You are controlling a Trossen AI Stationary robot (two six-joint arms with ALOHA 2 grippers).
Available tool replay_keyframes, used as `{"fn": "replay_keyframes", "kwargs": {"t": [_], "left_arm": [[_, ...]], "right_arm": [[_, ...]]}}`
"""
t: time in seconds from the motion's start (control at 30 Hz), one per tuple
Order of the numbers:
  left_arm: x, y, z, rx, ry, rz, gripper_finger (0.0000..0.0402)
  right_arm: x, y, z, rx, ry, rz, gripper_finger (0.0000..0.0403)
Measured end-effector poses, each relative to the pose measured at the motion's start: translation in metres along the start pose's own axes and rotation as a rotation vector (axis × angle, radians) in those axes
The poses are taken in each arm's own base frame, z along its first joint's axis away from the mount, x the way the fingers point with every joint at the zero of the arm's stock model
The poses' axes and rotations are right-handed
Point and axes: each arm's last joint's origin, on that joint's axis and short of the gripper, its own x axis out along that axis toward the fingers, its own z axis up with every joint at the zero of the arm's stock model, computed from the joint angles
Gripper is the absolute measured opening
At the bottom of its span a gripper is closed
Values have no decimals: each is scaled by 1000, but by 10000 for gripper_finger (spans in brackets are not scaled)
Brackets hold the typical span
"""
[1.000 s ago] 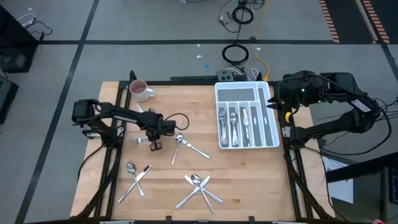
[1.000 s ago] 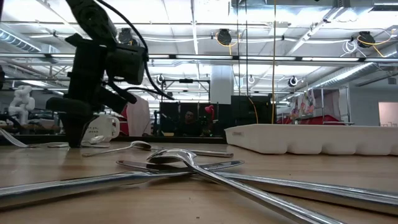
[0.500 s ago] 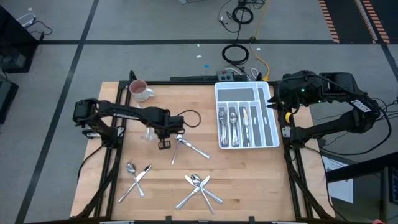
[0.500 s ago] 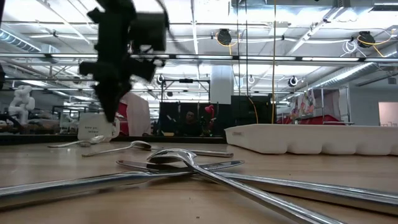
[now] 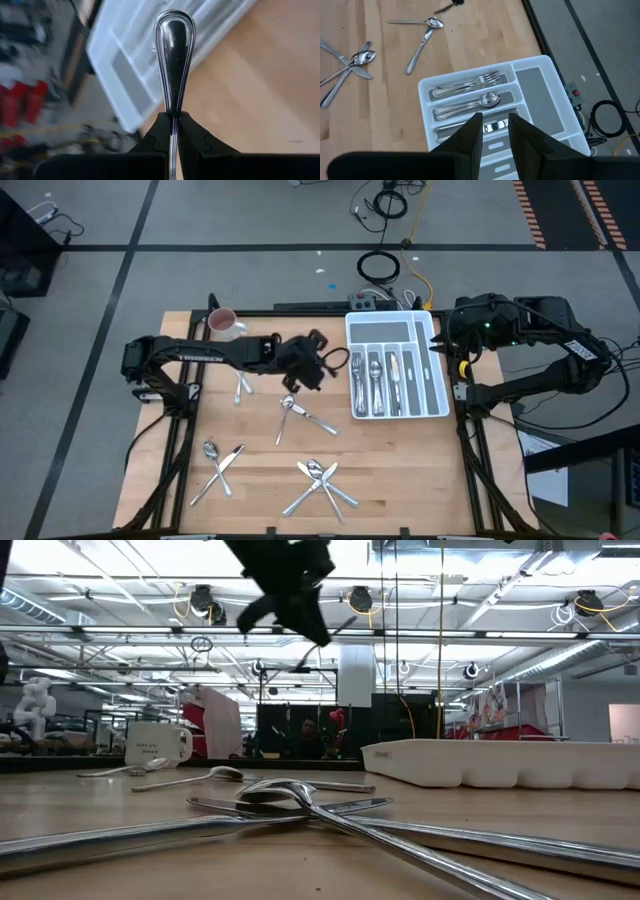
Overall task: Sort silverware
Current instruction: Put the silver fork into the silverware tray
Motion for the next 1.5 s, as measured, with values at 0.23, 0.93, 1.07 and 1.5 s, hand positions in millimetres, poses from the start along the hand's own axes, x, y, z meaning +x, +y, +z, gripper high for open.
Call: {"fn": "replay_keyframes", "kwargs": {"t": [0.23,0.93,1.07,1.5], "left_arm": [[37,22,16,293,0,15,14],[143,-14,55,696,-41,-156,13],[148,-21,60,727,-75,-165,13],[165,-37,63,752,-157,-211,13]], "right_arm": [[0,0,0,4,-4,0,84],[-1,0,1,21,-17,2,84],[-1,0,1,21,-17,4,84],[-1,0,1,16,-17,6,84]]}}
